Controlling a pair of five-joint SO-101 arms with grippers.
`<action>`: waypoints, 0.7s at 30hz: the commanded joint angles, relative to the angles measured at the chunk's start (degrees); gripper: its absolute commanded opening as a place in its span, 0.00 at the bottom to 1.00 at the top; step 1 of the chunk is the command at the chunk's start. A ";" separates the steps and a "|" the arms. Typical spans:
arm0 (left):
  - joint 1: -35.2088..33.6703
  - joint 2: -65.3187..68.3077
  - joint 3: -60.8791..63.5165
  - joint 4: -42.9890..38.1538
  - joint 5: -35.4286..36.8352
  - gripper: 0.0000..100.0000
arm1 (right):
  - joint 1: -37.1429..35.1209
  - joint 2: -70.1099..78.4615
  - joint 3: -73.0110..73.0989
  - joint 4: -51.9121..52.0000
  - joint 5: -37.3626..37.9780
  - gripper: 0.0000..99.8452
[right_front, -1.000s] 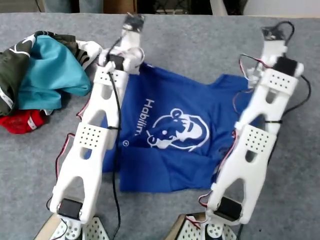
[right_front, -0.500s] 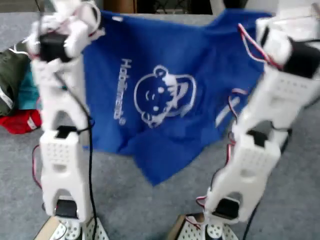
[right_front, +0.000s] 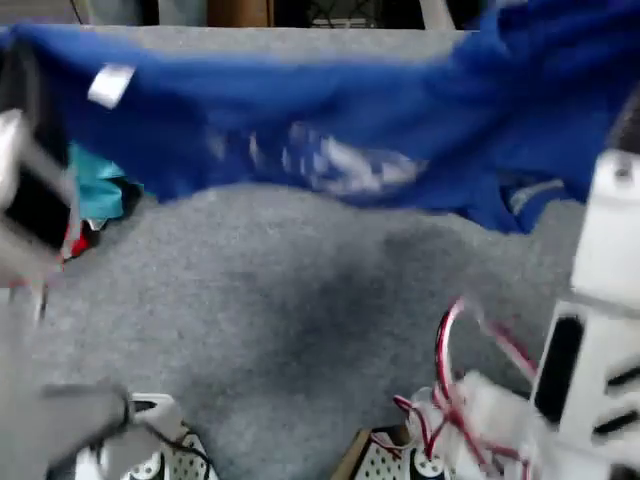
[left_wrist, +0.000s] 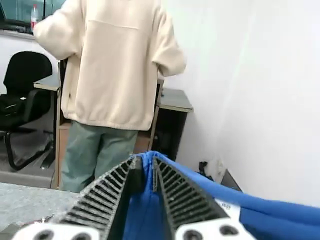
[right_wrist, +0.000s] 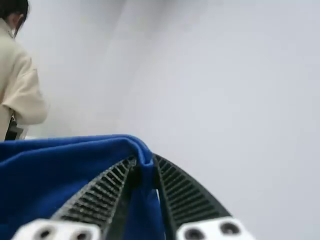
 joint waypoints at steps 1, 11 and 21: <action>3.38 -9.67 17.45 -0.53 -0.79 0.03 | 0.00 -5.05 14.02 -6.59 0.79 0.01; 2.59 -11.43 73.10 -38.07 -2.11 0.03 | -2.99 -2.68 53.23 -27.25 3.08 0.01; 1.19 25.14 82.07 -91.87 -6.59 0.03 | -8.79 32.13 58.33 -56.00 2.73 0.01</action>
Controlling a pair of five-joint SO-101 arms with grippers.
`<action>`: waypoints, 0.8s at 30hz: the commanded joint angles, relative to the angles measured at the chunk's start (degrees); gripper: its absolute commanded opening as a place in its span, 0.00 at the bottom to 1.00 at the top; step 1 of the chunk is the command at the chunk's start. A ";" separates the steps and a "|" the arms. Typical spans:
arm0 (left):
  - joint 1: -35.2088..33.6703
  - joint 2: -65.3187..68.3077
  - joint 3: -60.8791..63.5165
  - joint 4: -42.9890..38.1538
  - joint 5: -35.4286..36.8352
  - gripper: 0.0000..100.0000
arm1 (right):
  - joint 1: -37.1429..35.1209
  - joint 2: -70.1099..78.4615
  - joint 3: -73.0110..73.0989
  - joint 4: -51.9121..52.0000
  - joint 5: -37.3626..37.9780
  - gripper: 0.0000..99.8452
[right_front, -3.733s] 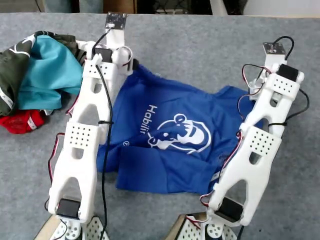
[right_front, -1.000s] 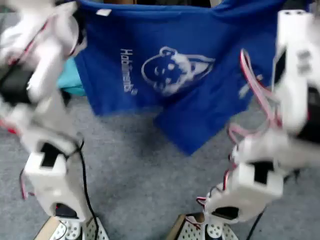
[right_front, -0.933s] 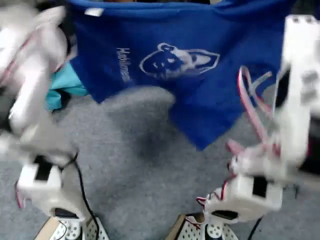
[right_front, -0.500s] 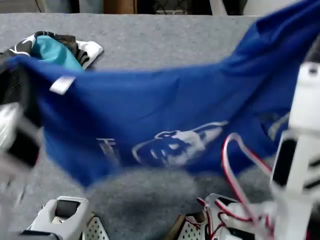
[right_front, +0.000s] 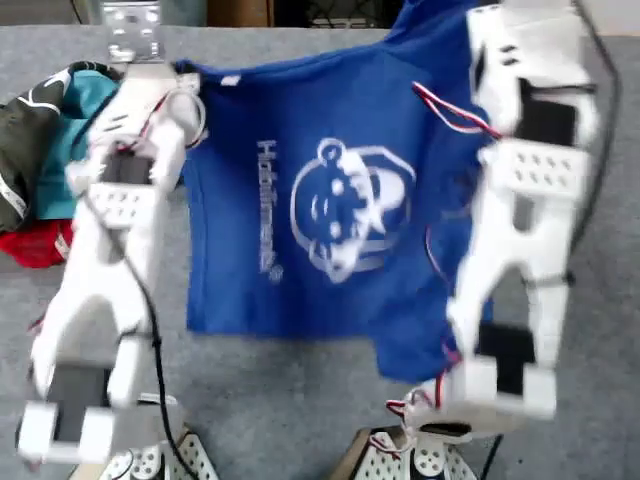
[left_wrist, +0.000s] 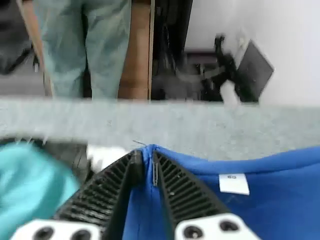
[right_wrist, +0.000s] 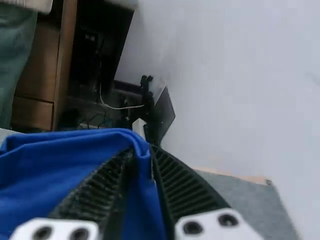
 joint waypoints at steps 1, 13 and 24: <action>-1.71 15.38 -13.49 -7.12 -0.62 0.03 | -1.14 13.93 -9.89 -7.21 0.00 0.01; -0.66 35.60 -51.74 42.29 -0.97 0.03 | -0.26 43.38 -64.22 45.89 3.52 0.01; 3.56 24.26 -33.10 56.97 -4.31 0.03 | 2.29 42.59 -63.34 65.85 9.58 0.01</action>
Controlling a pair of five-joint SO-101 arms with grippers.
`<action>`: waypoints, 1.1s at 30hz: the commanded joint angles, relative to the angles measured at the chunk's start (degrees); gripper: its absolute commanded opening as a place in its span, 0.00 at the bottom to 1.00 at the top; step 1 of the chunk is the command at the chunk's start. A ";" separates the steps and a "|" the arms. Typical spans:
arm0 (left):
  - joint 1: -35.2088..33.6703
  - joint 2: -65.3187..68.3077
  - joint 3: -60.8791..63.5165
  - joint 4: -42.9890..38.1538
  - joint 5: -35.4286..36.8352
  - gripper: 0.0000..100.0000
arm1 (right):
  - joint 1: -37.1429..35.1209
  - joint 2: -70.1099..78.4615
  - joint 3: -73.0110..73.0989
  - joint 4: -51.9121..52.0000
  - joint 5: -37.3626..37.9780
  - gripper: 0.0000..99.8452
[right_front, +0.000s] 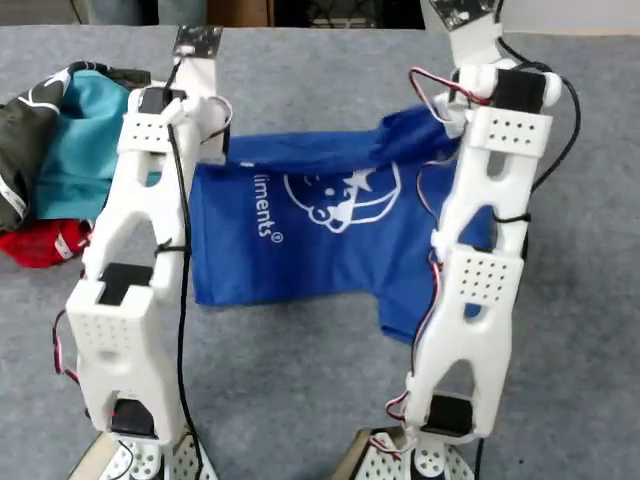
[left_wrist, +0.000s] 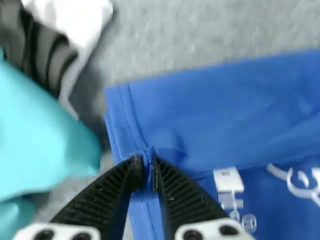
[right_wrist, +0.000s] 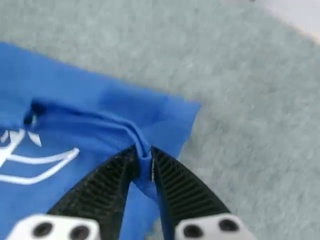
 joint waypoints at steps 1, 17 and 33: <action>2.07 -9.93 10.95 -0.88 -0.62 0.03 | 1.32 -8.48 7.96 0.79 0.44 0.01; 4.88 -48.62 68.09 -16.53 -6.86 0.03 | 5.10 -50.51 77.93 -10.90 11.78 0.01; 4.70 -51.96 79.78 -21.98 -6.86 0.03 | 9.67 -70.55 122.07 -33.05 12.40 0.01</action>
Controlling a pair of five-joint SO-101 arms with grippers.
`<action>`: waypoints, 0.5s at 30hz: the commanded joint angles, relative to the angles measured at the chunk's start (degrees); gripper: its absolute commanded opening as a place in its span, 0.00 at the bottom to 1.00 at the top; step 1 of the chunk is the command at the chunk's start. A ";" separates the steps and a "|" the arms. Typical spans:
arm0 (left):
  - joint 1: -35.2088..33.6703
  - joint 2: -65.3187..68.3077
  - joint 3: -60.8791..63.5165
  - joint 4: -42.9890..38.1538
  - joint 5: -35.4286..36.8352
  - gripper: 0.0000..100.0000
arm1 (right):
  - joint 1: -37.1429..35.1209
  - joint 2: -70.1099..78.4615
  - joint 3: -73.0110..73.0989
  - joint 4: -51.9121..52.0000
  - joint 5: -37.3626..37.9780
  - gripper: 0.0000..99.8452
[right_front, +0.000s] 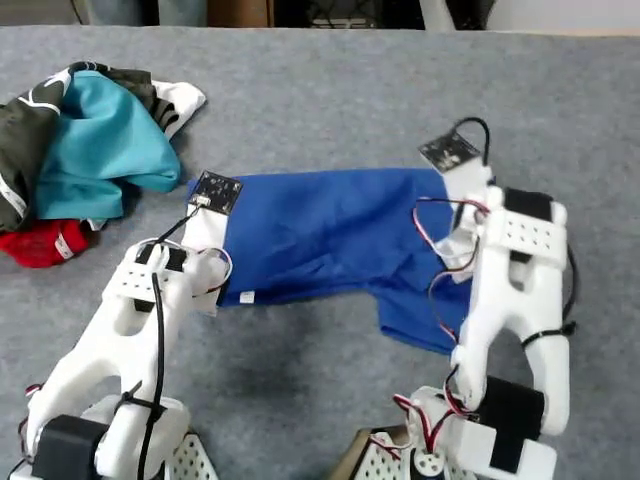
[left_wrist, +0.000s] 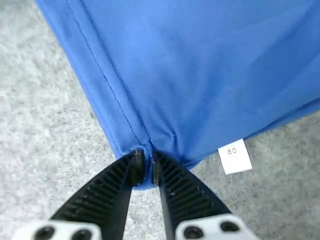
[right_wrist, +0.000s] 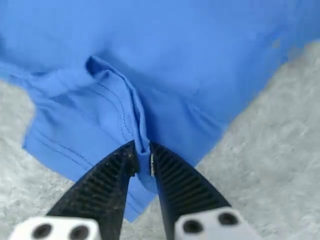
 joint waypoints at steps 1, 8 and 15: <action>-0.48 -1.14 -0.31 -0.53 -0.44 0.03 | 2.73 -2.59 1.80 -1.32 1.93 0.01; -5.93 -1.14 -0.40 -1.49 -0.70 0.03 | 3.16 -5.49 9.36 -1.41 7.56 0.01; -6.20 -1.14 -0.31 -0.35 -0.70 0.14 | 5.45 -7.87 14.99 -9.14 7.74 0.01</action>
